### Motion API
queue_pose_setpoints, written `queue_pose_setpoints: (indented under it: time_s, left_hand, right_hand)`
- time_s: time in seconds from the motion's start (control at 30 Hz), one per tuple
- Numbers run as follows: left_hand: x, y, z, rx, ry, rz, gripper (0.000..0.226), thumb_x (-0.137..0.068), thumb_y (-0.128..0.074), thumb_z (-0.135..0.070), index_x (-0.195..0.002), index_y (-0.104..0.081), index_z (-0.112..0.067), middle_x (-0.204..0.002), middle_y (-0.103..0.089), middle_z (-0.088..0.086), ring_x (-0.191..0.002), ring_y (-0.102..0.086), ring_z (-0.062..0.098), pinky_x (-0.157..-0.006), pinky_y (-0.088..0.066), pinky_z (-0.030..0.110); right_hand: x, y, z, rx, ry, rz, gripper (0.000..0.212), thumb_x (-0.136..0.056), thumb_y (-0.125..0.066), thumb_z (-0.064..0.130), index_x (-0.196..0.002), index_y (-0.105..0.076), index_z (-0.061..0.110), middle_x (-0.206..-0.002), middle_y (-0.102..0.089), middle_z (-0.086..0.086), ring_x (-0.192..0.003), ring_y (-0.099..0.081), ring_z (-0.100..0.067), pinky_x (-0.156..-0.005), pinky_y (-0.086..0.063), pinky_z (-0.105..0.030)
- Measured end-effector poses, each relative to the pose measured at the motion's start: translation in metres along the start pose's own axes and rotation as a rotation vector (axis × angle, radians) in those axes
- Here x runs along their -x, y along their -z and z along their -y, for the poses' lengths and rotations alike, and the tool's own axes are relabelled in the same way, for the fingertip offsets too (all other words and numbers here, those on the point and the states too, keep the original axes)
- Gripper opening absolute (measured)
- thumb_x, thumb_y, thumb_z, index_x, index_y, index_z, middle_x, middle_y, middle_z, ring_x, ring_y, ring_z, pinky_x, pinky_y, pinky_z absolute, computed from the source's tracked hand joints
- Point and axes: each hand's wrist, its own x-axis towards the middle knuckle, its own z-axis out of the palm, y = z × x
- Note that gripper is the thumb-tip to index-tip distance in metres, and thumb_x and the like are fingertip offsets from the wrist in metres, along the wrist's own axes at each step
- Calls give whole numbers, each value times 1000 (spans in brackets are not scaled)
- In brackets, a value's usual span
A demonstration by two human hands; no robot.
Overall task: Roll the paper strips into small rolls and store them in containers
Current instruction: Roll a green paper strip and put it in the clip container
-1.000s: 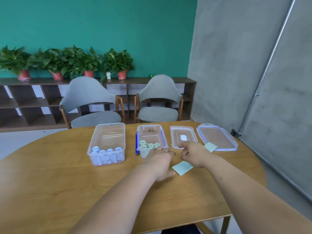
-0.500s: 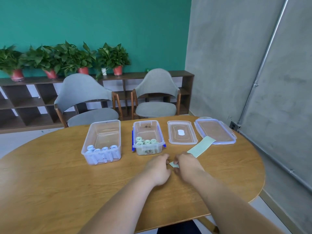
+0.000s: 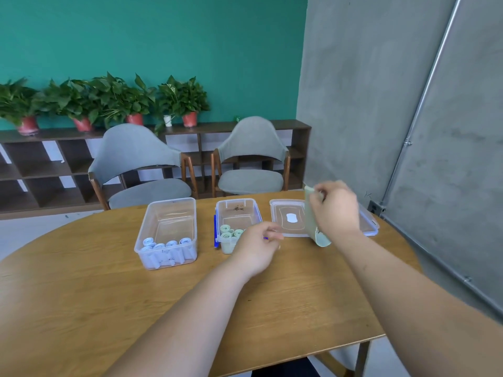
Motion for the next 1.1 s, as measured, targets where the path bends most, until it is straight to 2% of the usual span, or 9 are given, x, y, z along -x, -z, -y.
queue_pose_setpoints:
  time_s: [0.1,0.2,0.33,0.47,0.57,0.7,0.83,1.0,1.1]
  left_hand:
    - [6,12,-13,149,-18,-62,42,-95,-53,1,-118,-70,-31,-100,-78,-18,-99,-74,16,-82,-58,34]
    - [13,24,-22,189,-47,-106,42,-98,-52,-1,-118,-71,-32,-101,-78,-19,-96,-74,10,-85,-58,30]
    - [21,39,-28,206,-75,-159,40,-99,-54,-2,-118,-72,-33,-103,-77,-18,-92,-74,6,-76,-54,24]
    - [30,52,-33,225,-124,-204,38,-97,-56,-1,-119,-73,-28,-102,-78,-15,-91,-75,8,-79,-55,24]
    - [36,65,-38,243,-182,-244,36,-96,-60,-2,-117,-74,-28,-101,-79,-14,-97,-74,11,-89,-59,29]
    - [46,83,-44,241,-247,-284,27,-96,-69,-13,-117,-76,-29,-101,-78,-12,-98,-71,6,-81,-52,15]
    - [58,103,-41,232,-271,-320,20,-93,-76,-21,-112,-78,-27,-103,-77,-10,-101,-70,10,-94,-56,28]
    - [76,138,-31,222,-286,-370,15,-94,-76,-32,-108,-77,-28,-101,-77,-6,-98,-71,11,-89,-57,27]
    - [87,159,-25,176,-272,-401,9,-98,-72,-28,-98,-76,-20,-89,-74,-7,-81,-65,5,-80,-53,24]
  right_hand:
    - [-24,32,12,-137,-38,-69,19,-97,-56,23,-101,-75,24,-109,-64,-4,-84,-60,-21,-77,-41,-26]
    - [-33,53,26,-286,-66,-65,18,-98,-55,23,-96,-71,31,-100,-70,-2,-76,-59,-14,-68,-42,-23]
    - [-30,64,48,-422,-55,-19,20,-99,-55,23,-94,-73,30,-93,-75,1,-71,-58,-11,-59,-48,-20]
    - [-21,59,71,-518,-28,55,25,-101,-54,21,-91,-75,29,-94,-76,9,-76,-62,-4,-60,-50,-14]
    - [-15,49,88,-567,11,117,24,-99,-56,21,-93,-79,26,-96,-77,11,-81,-65,-5,-67,-53,-20]
    - [-8,33,108,-614,85,236,22,-98,-59,24,-91,-80,26,-88,-77,14,-78,-65,-7,-80,-56,-35]
    - [6,19,136,-634,153,343,22,-97,-60,24,-92,-80,28,-92,-78,10,-83,-67,-9,-82,-57,-39]
    - [28,10,176,-750,185,460,19,-102,-61,16,-101,-81,17,-101,-78,-4,-85,-67,-11,-72,-58,-40]
    - [41,1,194,-818,176,546,17,-102,-64,19,-105,-81,19,-104,-78,-8,-91,-69,-20,-86,-60,-52]
